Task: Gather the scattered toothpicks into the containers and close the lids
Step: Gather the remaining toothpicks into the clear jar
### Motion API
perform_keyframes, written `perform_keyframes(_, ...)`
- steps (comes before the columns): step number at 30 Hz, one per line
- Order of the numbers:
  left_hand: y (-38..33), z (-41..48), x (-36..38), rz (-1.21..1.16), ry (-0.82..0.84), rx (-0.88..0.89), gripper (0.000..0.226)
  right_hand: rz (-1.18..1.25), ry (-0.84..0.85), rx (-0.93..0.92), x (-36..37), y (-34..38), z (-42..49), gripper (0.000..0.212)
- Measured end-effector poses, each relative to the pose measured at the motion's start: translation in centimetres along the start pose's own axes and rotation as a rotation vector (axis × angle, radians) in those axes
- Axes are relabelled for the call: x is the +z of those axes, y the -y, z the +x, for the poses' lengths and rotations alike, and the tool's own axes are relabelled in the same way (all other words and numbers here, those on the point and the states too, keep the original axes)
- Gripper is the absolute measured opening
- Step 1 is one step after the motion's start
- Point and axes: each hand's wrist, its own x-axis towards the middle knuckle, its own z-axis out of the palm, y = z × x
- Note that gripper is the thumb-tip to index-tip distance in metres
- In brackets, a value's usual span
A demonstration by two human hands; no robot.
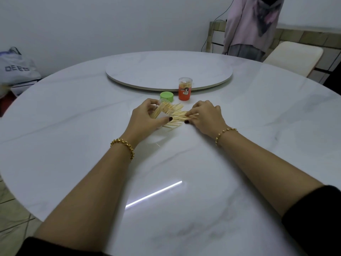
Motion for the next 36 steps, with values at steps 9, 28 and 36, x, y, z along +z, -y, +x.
perform_keyframes(9, 0.4, 0.2, -0.2, 0.002, -0.017, -0.009, 0.047, 0.002, -0.15, -0.06, 1.3, 0.4, 0.9, 0.02)
perform_keyframes(28, 0.9, 0.7, 1.0, 0.131, -0.008, 0.099, 0.053, 0.929, -0.366, 0.031, -1.3, 3.7, 0.9, 0.014)
perform_keyframes(36, 0.7, 0.5, 1.2, 0.119, 0.003, 0.116, 0.052, 1.159, -0.319, 0.056, -1.7, 5.6, 0.8, 0.014)
